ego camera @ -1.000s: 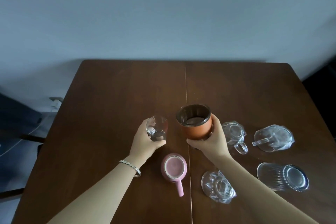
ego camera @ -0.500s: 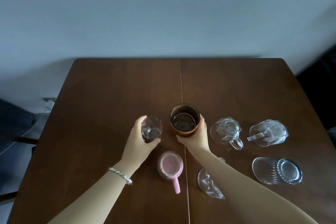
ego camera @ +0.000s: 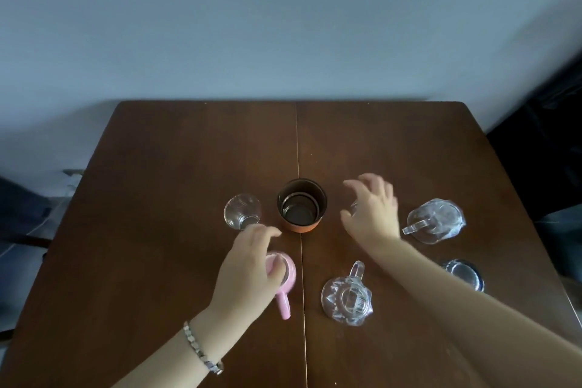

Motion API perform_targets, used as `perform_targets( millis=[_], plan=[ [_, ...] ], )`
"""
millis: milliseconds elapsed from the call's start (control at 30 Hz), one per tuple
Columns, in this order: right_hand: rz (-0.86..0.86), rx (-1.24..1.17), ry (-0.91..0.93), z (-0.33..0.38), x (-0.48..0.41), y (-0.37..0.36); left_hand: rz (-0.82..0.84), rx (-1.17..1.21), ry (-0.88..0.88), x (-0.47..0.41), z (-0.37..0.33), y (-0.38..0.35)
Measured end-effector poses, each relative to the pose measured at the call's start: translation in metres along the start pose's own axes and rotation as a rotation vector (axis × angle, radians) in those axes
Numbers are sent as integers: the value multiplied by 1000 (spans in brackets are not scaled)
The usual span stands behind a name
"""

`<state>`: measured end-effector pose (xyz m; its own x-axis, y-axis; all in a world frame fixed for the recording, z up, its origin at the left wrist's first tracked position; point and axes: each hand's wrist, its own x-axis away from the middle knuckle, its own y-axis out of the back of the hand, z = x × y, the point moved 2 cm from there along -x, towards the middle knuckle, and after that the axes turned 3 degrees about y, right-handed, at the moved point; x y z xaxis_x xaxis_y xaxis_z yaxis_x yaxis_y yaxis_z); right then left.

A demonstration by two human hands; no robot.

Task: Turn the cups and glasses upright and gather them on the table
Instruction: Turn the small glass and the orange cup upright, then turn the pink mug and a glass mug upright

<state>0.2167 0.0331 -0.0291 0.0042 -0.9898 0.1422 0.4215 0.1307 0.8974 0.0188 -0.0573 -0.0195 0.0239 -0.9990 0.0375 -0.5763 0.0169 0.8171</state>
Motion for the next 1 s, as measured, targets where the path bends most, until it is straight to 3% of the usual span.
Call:
perform_targets(
  millis=[67, 167, 367, 533, 667, 767, 867, 1000],
  plan=[
    [154, 288, -120, -15, -17, 10, 60, -134, 0, 4, -4, -4],
    [404, 404, -248, -23, -23, 3, 247, -394, 113, 4, -7, -15],
    [285, 141, -112, -33, 4, 10, 412, -544, 366, -6, -11, -27],
    [83, -75, 63, -29, 36, 47, 499, -592, 495, -21, -23, -29],
    [-50, -177, 91, -28, 59, 78, 482, -397, 585, -20, -21, -13],
    [-82, -323, 44, -29, 75, 87, 489, -4, 687, -1, -4, 9],
    [-72, -351, 18, -29, 80, 79, 382, 369, 711, 23, 6, 27],
    [-39, -303, -12, -24, 81, 66, 365, 482, 611, 42, 4, 28]
  ],
)
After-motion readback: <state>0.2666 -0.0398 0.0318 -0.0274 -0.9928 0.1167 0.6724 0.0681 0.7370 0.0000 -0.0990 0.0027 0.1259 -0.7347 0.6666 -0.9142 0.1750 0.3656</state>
